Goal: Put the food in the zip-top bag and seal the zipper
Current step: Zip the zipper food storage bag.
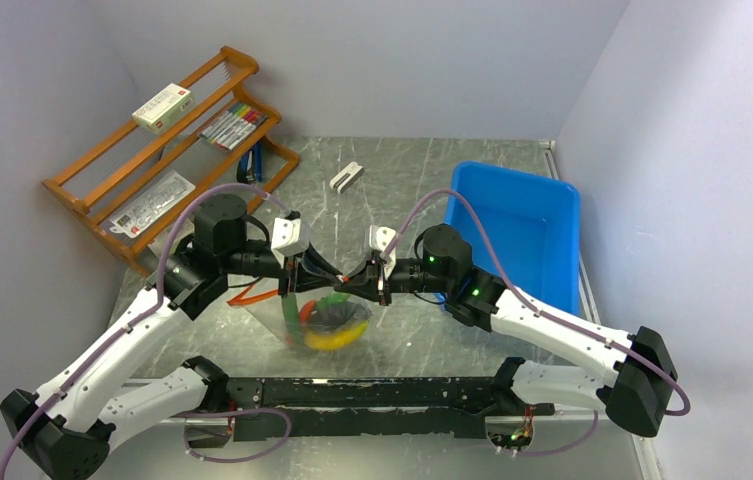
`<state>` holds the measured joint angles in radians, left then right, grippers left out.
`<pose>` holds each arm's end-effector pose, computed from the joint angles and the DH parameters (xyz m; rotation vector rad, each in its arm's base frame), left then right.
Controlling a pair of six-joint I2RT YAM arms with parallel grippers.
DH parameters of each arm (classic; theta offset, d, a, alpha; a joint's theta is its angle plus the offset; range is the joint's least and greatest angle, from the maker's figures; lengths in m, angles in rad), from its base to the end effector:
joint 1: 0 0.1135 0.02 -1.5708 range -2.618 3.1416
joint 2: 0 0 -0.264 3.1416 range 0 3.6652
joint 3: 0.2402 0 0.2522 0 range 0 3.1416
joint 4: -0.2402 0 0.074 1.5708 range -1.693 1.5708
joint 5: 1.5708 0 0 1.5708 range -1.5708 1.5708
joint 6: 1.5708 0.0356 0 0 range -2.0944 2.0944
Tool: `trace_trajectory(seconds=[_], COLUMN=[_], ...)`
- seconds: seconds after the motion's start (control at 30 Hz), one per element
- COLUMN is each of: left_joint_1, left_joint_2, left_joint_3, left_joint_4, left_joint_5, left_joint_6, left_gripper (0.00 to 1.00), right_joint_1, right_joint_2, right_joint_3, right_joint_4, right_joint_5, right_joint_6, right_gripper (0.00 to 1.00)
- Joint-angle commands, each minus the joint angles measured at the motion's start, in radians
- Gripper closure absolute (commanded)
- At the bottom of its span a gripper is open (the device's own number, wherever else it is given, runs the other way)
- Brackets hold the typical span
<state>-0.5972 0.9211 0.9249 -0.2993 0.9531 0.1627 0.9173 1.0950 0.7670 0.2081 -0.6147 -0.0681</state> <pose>0.1454 -0.1340 0.3571 1.2893 1.3971 -1.1787 0.1373 0.2131 0.3137 -1.2528 1.2996 1.1373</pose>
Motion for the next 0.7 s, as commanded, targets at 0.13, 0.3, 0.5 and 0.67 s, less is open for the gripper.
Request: trace_trajectory(seconds=[0.13,0.3,0.5,0.67], left_joint_1=[0.005,0.005,0.006,0.005], left_joint_2=[-0.018,-0.012,-0.03,-0.045], left_joint_3=[0.03,0.032,0.026,0.025], left_joint_4=[-0.053,-0.069,-0.099,-0.115], left_joint_5=[0.008,0.03,-0.026,-0.051], left_joint_6=[0.027,0.028,0.054,0.067], left_gripper=[0.93,0.93,0.93,0.93], right_joint_1=[0.002,0.001,0.001,0.0], right_joint_2=[-0.013,-0.02,-0.056,-0.09], right_joint_3=[-0.011,-0.023,-0.048,-0.073], right_joint_4=[0.039,0.052,0.069,0.091], right_joint_5=[0.016,0.027,0.04,0.037], right_joint_6=[0.0,-0.001,-0.01,-0.01], right_gripper=[1.0,1.0,1.0,1.0])
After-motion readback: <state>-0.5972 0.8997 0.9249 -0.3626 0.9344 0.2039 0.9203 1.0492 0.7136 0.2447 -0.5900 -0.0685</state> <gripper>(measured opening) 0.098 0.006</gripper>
